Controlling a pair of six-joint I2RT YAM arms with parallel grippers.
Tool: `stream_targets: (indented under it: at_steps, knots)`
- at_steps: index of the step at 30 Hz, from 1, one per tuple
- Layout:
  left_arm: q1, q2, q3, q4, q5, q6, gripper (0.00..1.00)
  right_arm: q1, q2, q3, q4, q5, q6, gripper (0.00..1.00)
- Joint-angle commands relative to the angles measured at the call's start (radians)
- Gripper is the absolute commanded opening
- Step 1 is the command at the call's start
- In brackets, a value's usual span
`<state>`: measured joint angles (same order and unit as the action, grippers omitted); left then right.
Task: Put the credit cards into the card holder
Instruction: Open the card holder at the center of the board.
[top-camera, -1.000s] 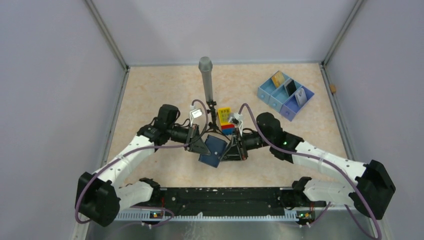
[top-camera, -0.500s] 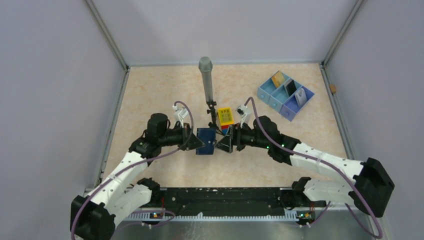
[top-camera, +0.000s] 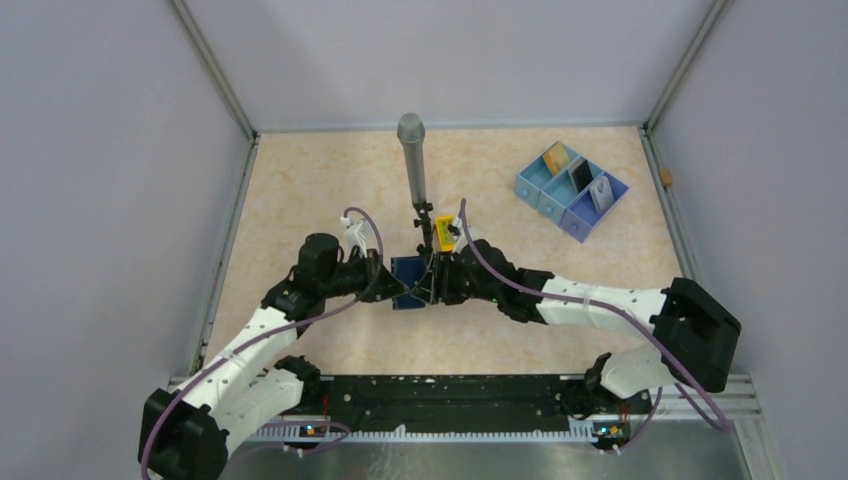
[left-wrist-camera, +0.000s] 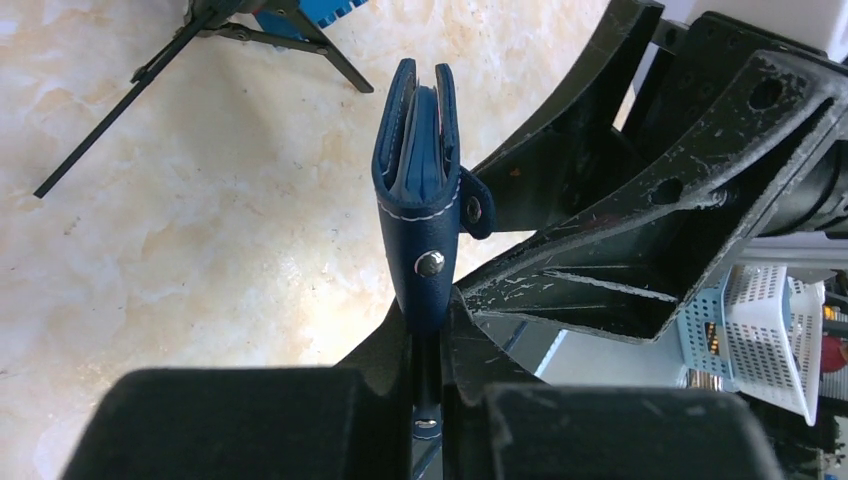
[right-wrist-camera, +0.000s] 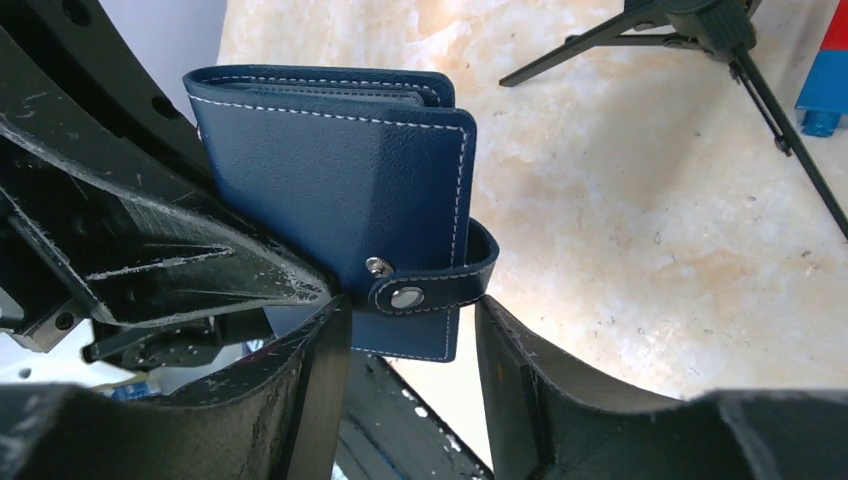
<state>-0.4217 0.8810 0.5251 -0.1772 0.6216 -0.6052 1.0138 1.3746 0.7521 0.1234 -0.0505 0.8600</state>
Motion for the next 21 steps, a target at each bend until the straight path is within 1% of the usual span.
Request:
stream_targets:
  at_steps: [1,7,13,17,21]
  knots:
    - [-0.006,-0.006,-0.009,0.055,-0.018,-0.014,0.0,0.041,0.006,0.097,-0.04,0.137,0.011,0.48]
    - [-0.008,-0.001,-0.014,0.068,-0.015,-0.025,0.0,0.055,0.015,0.154,-0.181,0.264,-0.004,0.49]
    - [-0.009,0.004,-0.018,0.076,-0.008,-0.032,0.0,0.058,0.044,0.182,-0.243,0.321,-0.01,0.45]
    - [-0.009,0.0,-0.022,0.075,-0.015,-0.034,0.0,0.06,0.063,0.197,-0.283,0.336,-0.013,0.37]
    - [-0.009,0.012,-0.027,0.064,-0.045,-0.042,0.0,0.063,0.052,0.179,-0.297,0.331,-0.007,0.25]
